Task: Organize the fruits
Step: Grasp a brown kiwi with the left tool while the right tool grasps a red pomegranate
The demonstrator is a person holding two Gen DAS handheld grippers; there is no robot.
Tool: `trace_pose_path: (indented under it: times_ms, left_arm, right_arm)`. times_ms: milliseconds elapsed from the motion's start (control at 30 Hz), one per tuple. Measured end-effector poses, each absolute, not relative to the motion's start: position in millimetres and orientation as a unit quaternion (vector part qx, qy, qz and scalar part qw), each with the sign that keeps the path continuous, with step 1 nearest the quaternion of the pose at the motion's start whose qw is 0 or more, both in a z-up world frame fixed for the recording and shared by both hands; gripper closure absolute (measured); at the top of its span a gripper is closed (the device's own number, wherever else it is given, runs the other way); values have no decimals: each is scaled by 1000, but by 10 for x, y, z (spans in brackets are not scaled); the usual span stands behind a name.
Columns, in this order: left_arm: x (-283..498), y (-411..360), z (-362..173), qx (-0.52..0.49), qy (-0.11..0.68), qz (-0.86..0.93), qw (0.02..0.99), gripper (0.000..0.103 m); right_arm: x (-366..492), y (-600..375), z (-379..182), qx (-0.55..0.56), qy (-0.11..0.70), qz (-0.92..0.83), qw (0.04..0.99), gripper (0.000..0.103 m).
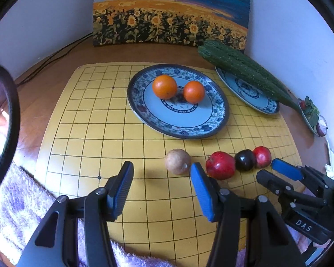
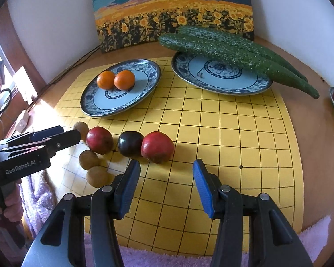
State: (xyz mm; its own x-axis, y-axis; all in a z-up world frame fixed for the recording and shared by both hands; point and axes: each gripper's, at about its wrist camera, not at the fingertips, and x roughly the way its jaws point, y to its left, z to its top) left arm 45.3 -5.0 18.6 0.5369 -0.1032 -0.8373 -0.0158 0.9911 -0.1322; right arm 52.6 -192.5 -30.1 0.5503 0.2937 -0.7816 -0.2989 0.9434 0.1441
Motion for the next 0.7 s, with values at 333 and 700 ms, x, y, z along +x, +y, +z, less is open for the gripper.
trace_pose_path:
  times_ms: [333, 700]
  left_arm:
    - [525, -104, 121, -59, 484, -33, 873, 46]
    - [567, -131, 95, -50, 475, -33, 878, 55]
  right_arm:
    - [593, -1888, -315, -18, 434, 168, 885, 52]
    - [606, -1860, -296, -16, 416, 187, 890, 58]
